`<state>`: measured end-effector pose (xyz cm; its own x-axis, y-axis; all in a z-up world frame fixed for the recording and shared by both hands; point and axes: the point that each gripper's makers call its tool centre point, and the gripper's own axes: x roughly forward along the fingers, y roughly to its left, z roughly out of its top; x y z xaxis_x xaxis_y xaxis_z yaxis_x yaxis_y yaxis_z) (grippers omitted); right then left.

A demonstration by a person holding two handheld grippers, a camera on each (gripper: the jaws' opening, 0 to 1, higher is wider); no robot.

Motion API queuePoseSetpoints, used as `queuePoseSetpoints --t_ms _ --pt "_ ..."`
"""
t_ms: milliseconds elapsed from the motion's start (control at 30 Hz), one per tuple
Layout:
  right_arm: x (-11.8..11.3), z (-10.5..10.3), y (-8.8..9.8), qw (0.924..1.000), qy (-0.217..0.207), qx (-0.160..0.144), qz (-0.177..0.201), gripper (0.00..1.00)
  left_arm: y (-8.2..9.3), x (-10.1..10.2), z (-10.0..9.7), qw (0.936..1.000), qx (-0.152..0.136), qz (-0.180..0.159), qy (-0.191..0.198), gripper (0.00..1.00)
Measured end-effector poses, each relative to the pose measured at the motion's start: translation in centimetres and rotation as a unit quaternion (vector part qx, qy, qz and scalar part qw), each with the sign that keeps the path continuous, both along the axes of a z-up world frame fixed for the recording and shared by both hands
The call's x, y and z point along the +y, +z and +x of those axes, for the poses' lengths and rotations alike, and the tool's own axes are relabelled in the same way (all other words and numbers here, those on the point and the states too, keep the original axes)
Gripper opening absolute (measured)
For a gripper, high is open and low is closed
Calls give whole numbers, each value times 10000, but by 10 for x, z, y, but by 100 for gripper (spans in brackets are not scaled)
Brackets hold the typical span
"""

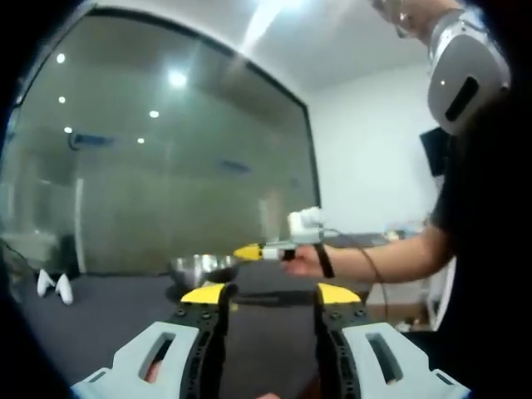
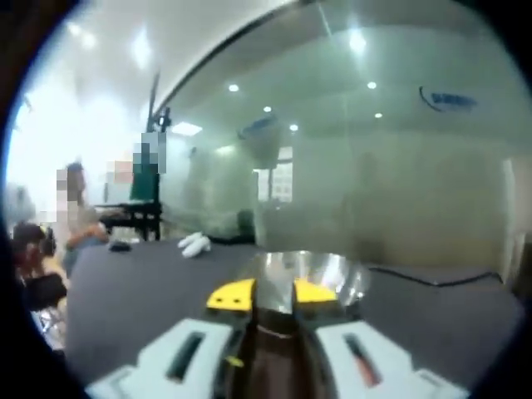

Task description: Pick up the QQ candy scattered on the table and place it into the stainless steel bowl on the table

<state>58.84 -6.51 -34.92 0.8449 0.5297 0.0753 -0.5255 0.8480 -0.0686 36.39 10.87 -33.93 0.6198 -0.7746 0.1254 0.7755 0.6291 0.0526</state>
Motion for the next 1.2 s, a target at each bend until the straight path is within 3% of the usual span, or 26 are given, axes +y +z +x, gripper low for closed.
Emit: queuePoseSetpoints --t_ms 100,267,433,567,767,1000,1200 --pt "-4 -21 -4 9999 98 3 -35 18 1 -6 0 10000 -17 35 -72 43" --pt "-1 -47 -40 9963 601 564 -231 20 -1 -15 2 9998 -7 101 -159 43" --pt "-11 -61 -60 9946 646 775 -221 20 0 -22 0 9997 -26 93 -231 42" --pt "-15 -61 -73 9935 600 924 -296 20 -3 -28 1 9995 -14 145 -282 42" --pt "-12 -55 -78 9927 632 969 -328 20 -1 -31 0 9993 -43 181 -333 42" --pt "2 -46 -97 9885 786 1192 -491 20 -3 -26 1 9995 -24 198 -259 42" --pt "19 -36 -102 9858 933 1221 -682 21 -2 -23 1 9996 -34 179 -233 42"
